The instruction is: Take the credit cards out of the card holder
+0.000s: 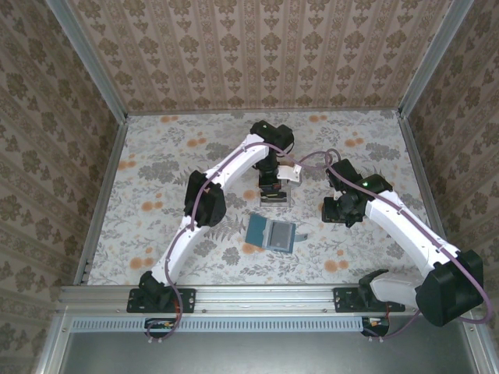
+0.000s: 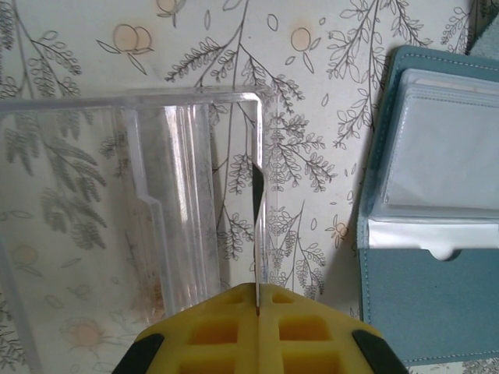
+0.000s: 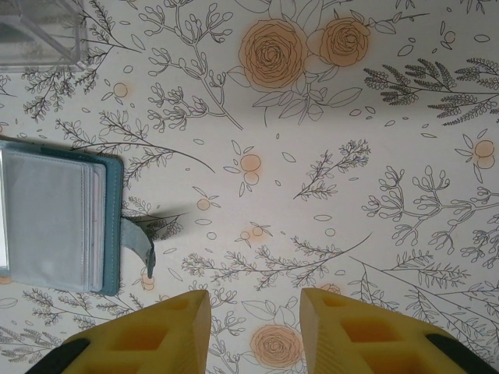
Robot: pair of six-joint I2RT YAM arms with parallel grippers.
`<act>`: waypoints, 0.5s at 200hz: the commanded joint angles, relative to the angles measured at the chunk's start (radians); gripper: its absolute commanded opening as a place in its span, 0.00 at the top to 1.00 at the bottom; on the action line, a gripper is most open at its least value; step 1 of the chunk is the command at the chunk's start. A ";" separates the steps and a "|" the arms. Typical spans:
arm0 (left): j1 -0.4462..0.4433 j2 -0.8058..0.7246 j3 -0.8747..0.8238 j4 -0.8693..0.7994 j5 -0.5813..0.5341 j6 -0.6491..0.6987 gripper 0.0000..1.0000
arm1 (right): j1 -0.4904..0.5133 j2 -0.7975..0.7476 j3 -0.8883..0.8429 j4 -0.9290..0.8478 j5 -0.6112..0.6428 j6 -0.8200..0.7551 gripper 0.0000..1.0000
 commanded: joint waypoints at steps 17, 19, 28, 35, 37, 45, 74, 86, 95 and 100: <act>0.000 0.055 0.026 -0.057 0.017 0.034 1.00 | -0.006 0.009 -0.012 -0.018 0.002 -0.014 0.64; 0.000 0.057 0.026 -0.055 0.016 0.034 1.00 | -0.005 0.010 -0.011 -0.017 0.001 -0.015 0.64; 0.000 0.060 0.027 -0.053 0.013 0.036 1.00 | -0.006 0.010 -0.012 -0.018 0.001 -0.015 0.64; 0.000 0.063 0.027 -0.051 0.010 0.039 1.00 | -0.006 0.012 -0.012 -0.016 0.001 -0.016 0.64; 0.000 0.062 0.026 -0.051 0.009 0.038 0.99 | -0.006 0.012 -0.011 -0.016 0.001 -0.015 0.64; 0.001 0.063 0.027 -0.047 0.001 0.038 0.97 | -0.006 0.012 -0.013 -0.016 0.001 -0.016 0.64; 0.000 0.057 0.037 -0.052 -0.034 0.039 0.90 | -0.006 0.015 -0.012 -0.014 0.001 -0.014 0.64; 0.000 0.047 0.045 -0.054 -0.046 0.039 0.87 | -0.006 0.015 -0.012 -0.013 0.001 -0.013 0.64; 0.001 0.037 0.047 -0.050 -0.057 0.039 0.82 | -0.006 0.016 -0.011 -0.013 0.001 -0.013 0.64; 0.001 0.029 0.047 -0.047 -0.065 0.041 0.78 | -0.005 0.017 -0.011 -0.012 0.002 -0.014 0.64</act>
